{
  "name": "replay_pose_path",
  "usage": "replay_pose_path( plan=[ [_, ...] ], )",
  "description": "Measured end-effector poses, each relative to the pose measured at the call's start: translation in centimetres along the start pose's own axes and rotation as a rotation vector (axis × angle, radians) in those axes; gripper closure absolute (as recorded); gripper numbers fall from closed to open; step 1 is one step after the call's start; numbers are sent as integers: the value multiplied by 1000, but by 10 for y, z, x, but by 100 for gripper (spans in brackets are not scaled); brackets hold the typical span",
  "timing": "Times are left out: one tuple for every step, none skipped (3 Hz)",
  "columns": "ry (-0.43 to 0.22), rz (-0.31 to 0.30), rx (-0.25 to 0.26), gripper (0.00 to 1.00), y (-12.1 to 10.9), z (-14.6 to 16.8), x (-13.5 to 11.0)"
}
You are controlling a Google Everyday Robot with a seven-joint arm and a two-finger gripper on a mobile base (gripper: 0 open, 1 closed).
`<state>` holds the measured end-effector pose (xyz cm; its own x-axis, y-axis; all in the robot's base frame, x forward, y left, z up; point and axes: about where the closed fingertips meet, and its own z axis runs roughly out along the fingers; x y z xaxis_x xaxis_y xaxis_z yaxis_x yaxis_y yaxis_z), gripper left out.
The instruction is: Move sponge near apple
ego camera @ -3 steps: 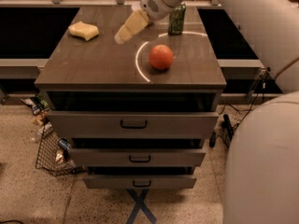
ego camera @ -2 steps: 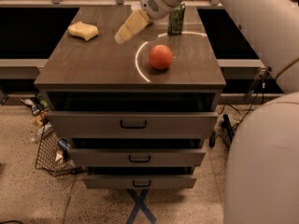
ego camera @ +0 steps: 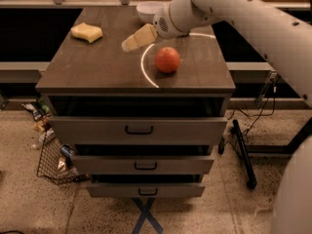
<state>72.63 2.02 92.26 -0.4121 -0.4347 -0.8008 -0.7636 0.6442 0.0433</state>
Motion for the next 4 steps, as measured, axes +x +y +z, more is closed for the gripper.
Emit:
replay_pose_path(
  plan=[
    [-114, 113, 5, 0, -12, 19, 11],
    [-192, 112, 71, 0, -36, 30, -15],
    [-150, -71, 104, 0, -49, 59, -65],
    [-88, -122, 24, 0, -43, 93, -72]
  ],
)
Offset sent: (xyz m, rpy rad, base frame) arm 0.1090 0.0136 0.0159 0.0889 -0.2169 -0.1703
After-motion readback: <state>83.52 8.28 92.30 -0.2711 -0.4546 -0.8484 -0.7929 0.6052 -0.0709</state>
